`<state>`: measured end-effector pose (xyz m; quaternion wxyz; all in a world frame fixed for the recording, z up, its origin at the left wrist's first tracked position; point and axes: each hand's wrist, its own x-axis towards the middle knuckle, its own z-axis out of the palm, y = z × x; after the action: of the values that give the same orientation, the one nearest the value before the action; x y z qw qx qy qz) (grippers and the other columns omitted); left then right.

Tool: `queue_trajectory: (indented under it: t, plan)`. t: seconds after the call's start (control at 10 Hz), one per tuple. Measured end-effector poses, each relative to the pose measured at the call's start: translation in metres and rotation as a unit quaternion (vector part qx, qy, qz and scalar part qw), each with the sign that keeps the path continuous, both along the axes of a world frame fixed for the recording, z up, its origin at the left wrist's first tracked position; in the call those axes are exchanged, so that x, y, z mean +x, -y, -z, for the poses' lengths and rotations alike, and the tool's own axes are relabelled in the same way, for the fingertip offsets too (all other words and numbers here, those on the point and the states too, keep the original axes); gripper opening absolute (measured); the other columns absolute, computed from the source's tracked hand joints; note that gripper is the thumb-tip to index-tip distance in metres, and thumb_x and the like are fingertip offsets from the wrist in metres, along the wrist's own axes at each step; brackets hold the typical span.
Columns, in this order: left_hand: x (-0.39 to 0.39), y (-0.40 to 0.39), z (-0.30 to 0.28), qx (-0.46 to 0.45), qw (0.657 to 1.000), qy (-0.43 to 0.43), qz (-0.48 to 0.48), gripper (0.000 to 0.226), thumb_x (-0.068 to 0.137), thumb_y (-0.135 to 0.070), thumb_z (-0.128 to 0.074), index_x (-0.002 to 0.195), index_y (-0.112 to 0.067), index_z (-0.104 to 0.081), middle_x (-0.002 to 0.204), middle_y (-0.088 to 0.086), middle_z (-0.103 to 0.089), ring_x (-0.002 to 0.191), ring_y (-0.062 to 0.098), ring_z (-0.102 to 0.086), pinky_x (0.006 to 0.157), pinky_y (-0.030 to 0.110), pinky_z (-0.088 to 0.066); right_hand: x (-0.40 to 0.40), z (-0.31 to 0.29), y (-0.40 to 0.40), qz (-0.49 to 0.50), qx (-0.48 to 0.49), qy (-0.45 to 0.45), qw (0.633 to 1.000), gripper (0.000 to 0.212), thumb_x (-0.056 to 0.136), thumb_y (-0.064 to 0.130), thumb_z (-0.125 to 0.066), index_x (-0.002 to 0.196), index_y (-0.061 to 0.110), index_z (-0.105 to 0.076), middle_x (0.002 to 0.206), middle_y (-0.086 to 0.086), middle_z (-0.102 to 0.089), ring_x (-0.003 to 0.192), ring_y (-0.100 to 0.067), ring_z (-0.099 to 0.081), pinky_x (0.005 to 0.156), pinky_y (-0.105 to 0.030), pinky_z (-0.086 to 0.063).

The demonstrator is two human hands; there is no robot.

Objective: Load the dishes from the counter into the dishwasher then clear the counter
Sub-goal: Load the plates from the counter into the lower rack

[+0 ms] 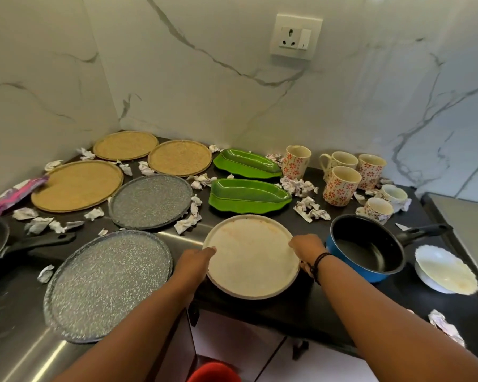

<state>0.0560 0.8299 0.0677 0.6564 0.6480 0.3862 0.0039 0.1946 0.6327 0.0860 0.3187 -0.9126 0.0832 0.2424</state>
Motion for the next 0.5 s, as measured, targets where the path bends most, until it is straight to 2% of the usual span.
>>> queue_trajectory:
  t: [0.1,0.2,0.3,0.4,0.5]
  plan:
    - [0.002,-0.004,-0.005,-0.034,0.999,-0.006,0.021,0.023,0.094,-0.03,-0.056,0.109,-0.012,-0.055,0.092,0.001,-0.06,0.084,0.017,-0.056,0.079,0.032,-0.041,-0.003,-0.003,0.012,0.037,0.048,-0.007,0.998,0.038,0.098,0.011,-0.039,0.13,-0.006,-0.051,0.132,-0.024,-0.053,0.094,-0.024,-0.047,0.087,-0.032,-0.044]
    - [0.002,-0.007,-0.011,-0.091,0.995,-0.019,0.02,0.039,0.089,-0.037,-0.059,0.12,-0.013,-0.058,0.113,0.006,-0.063,0.104,0.021,-0.056,0.082,0.033,-0.043,-0.015,-0.003,0.02,0.099,0.101,-0.02,0.99,0.038,0.099,0.01,-0.037,0.132,-0.006,-0.049,0.134,-0.023,-0.052,0.118,-0.034,-0.053,0.085,-0.026,-0.047]
    - [0.004,0.0,-0.022,-0.138,0.99,0.003,0.008,0.034,0.089,-0.035,-0.057,0.115,-0.013,-0.061,0.099,0.007,-0.066,0.089,0.021,-0.06,0.066,0.031,-0.045,-0.031,-0.006,0.031,0.197,0.206,-0.027,0.958,0.047,0.095,0.008,-0.045,0.142,0.007,-0.04,0.131,-0.014,-0.054,0.109,-0.033,-0.06,0.095,-0.039,-0.051]
    - [0.007,0.025,-0.042,-0.152,0.987,0.05,0.005,0.025,0.093,-0.034,-0.051,0.1,-0.013,-0.063,0.077,0.003,-0.066,0.069,0.019,-0.061,0.054,0.029,-0.046,-0.051,-0.019,0.053,0.267,0.285,-0.016,0.92,0.037,0.092,0.008,-0.053,0.13,0.006,-0.052,0.113,-0.012,-0.062,0.1,-0.028,-0.063,0.092,-0.045,-0.053]
    - [0.005,0.065,-0.069,-0.163,0.982,0.095,0.021,0.03,0.098,-0.03,-0.042,0.074,-0.018,-0.055,0.044,-0.005,-0.06,0.039,0.011,-0.058,0.045,0.023,-0.046,-0.08,-0.036,0.087,0.259,0.323,0.019,0.91,0.02,0.095,0.009,-0.05,0.109,0.004,-0.065,0.109,-0.019,-0.066,0.099,-0.03,-0.065,0.091,-0.05,-0.052]
